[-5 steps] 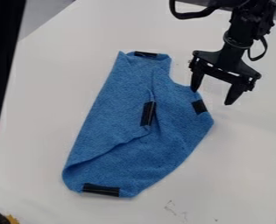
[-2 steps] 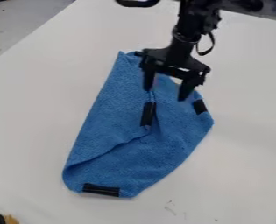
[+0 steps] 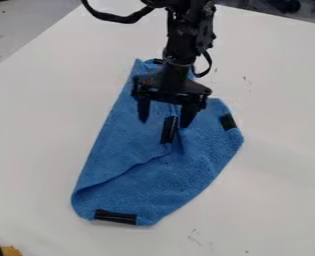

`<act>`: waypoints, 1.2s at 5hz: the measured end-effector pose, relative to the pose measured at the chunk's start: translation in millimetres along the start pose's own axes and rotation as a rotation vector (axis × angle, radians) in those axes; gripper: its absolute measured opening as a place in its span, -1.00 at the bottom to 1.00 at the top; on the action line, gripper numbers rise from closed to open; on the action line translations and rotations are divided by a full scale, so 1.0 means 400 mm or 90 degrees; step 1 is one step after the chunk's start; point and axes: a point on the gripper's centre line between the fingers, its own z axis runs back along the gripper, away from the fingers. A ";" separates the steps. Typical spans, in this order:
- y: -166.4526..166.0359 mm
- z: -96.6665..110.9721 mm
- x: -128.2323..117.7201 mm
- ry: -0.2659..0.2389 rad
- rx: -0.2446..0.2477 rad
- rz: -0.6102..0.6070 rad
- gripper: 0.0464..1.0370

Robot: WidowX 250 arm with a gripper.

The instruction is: Unfold cloth to the left

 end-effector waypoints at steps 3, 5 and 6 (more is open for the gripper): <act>-0.012 -0.055 -0.008 0.035 -0.008 -0.004 0.93; -0.016 -0.059 0.001 0.046 -0.011 -0.016 0.32; -0.011 -0.057 0.003 0.045 -0.003 -0.018 -0.29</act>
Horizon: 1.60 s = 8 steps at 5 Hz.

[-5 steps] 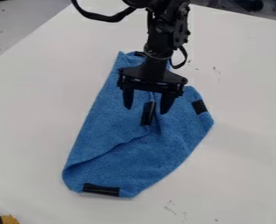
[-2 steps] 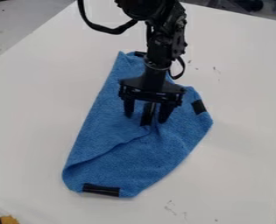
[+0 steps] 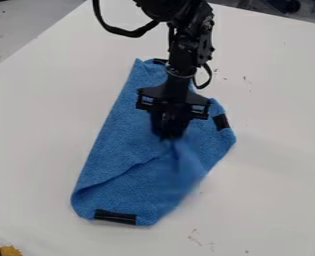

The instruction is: Unfold cloth to the left

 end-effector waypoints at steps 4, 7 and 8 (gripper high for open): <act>-0.001 0.046 -0.006 -0.006 0.024 0.020 -0.93; 0.232 0.121 -0.005 -0.083 0.053 0.114 -0.93; 0.332 0.102 -0.002 -0.085 0.077 0.146 -0.93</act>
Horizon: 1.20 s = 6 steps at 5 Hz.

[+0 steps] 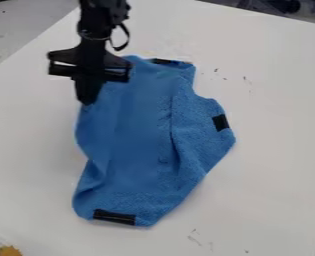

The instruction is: Unfold cloth to the left

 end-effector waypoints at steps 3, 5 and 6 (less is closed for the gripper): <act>0.199 -0.074 0.087 -0.024 0.005 -0.006 -0.88; 0.198 -0.098 0.093 -0.006 -0.016 -0.028 0.05; 0.207 -0.092 0.100 -0.007 -0.012 -0.028 0.66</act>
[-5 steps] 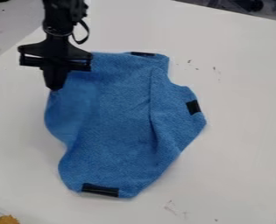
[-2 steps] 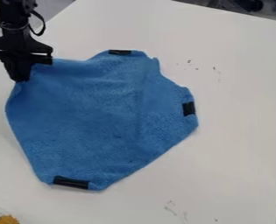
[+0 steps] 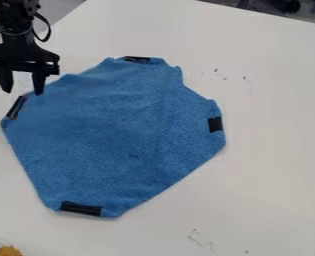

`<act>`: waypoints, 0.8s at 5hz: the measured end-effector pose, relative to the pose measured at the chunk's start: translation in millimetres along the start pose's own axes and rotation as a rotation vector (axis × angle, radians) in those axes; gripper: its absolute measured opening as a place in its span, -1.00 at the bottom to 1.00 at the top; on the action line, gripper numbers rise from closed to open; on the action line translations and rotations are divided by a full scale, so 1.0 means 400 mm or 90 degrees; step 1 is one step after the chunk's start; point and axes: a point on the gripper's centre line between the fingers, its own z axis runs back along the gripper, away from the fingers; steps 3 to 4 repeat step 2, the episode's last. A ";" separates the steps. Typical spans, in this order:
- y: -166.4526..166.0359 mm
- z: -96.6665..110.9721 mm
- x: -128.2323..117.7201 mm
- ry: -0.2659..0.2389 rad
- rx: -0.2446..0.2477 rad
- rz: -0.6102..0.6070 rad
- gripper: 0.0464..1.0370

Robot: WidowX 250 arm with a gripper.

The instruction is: Unfold cloth to the left

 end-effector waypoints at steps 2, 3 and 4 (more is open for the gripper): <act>0.018 0.068 0.019 -0.036 0.007 -0.021 0.94; 0.018 0.068 0.019 -0.036 0.007 -0.021 0.94; 0.018 0.068 0.019 -0.036 0.007 -0.021 0.94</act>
